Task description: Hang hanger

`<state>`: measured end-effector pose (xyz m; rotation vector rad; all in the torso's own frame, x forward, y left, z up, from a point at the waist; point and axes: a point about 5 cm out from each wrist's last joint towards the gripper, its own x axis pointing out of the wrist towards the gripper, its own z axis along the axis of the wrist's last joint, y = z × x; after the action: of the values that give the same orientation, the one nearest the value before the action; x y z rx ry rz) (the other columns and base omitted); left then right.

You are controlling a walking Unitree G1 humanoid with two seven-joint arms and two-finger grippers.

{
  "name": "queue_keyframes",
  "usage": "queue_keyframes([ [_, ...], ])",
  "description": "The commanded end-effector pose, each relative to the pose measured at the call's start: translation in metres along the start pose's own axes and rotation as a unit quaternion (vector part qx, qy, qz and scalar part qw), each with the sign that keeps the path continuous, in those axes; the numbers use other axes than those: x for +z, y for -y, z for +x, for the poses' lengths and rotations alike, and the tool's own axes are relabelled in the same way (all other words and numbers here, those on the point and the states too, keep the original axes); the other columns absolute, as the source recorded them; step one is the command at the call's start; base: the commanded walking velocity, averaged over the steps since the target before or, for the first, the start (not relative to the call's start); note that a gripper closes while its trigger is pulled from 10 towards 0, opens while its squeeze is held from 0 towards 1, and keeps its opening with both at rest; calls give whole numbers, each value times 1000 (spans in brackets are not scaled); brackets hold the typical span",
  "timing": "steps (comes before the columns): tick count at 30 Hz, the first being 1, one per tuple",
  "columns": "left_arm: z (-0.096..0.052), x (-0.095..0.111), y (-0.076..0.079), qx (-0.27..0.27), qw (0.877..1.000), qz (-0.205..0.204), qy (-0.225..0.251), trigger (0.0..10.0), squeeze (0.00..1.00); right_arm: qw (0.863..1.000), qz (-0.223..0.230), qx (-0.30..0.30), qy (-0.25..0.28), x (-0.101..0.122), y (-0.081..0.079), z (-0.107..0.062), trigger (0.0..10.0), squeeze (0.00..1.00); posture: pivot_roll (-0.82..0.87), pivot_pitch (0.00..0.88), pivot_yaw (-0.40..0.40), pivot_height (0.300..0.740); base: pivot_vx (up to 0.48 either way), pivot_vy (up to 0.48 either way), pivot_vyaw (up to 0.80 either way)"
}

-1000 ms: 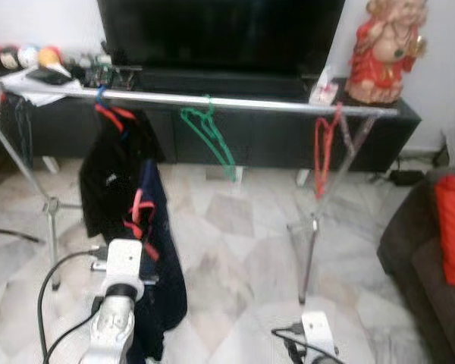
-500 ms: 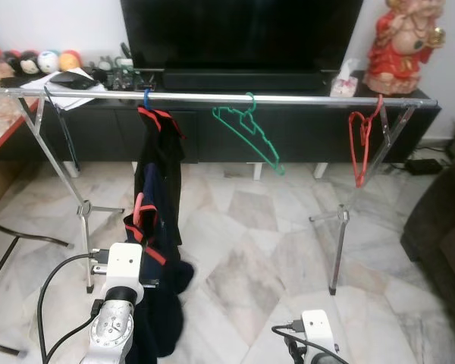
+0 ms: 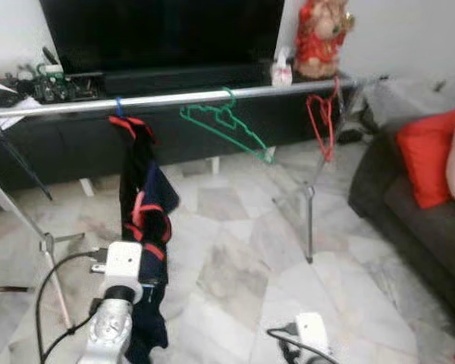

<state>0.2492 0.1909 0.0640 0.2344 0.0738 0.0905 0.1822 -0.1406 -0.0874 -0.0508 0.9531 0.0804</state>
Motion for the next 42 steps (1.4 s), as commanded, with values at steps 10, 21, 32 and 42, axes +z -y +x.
queue_keyframes([
  [10,1,8,9,-18,1000,-7,19,10000,0,1000,-3,-16,7,3,13,0,10000,0,-14,52,-38,740,0,0,0],
  [21,0,7,9,-22,1000,-8,17,10000,0,1000,-3,-17,8,3,13,0,10000,0,-13,53,-37,740,-122,0,0],
  [32,0,8,9,-22,1000,-9,17,10000,0,1000,-5,-17,7,3,13,0,10000,0,-11,52,-35,740,-311,0,0],
  [42,1,8,9,-23,1000,-10,19,10000,0,1000,-6,-18,8,3,13,0,10000,0,-10,42,-35,740,-330,0,0],
])
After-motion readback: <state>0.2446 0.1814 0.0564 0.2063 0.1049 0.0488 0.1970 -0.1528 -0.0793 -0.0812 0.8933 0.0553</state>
